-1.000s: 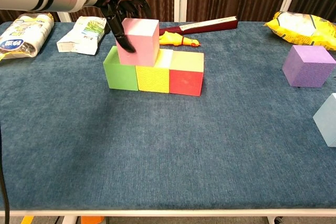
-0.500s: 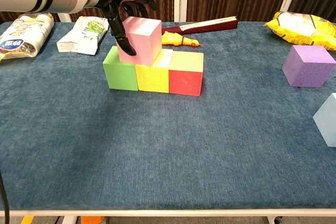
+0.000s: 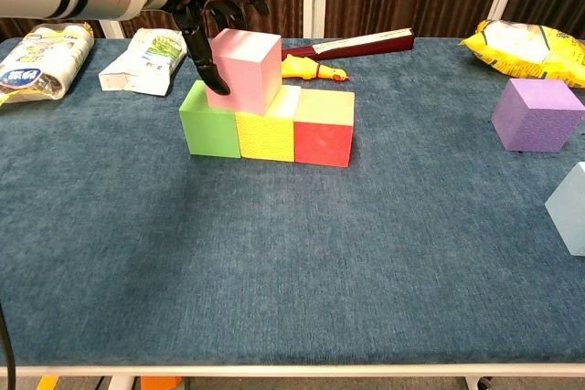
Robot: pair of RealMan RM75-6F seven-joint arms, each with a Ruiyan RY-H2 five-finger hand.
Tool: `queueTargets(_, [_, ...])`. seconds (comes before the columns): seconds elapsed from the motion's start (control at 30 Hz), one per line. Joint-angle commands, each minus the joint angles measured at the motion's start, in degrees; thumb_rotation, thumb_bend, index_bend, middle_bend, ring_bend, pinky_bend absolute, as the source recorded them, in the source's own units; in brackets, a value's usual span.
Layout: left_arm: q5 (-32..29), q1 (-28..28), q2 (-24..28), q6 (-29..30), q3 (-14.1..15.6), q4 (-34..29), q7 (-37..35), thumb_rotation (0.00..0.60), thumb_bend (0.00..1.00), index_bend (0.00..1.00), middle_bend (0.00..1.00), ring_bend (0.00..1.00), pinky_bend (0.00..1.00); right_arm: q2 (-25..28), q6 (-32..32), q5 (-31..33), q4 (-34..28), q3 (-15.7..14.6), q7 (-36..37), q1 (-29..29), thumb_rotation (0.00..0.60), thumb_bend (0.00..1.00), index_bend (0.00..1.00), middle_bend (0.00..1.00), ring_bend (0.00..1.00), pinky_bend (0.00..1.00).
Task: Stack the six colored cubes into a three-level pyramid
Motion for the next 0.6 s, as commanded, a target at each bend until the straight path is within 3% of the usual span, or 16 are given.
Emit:
queueTargets(0.03, [-0.2,-0.1,-0.1,0.1,-0.1,0.1,0.2,0.600,0.09,0.06,0.28,0.22,0.47,0.0,0.1,0.0,0.0,0.0,0.0,0.0,0.600,0.09,0.00,0.10,0.05,0.19])
queueTargets(0.3, [0.0,0.2,-1.9,3.0,-0.4,1.2,1.1,0.600,0.07,0.17,0.35,0.29,0.47,0.1,0.0,0.0,0.1,0.0,0.2,-0.1,0.600,0.09,0.00,0.10,0.05,0.19])
queueTargets(0.6, [-1.4,0.1,-2.2,3.1,-1.1,0.9,2.5,0.600,0.06,0.20,0.37,0.31,0.48,0.1,-0.2,0.0,0.3,0.0,0.4,0.0,0.600,0.09,0.00,0.10,0.05,0.19])
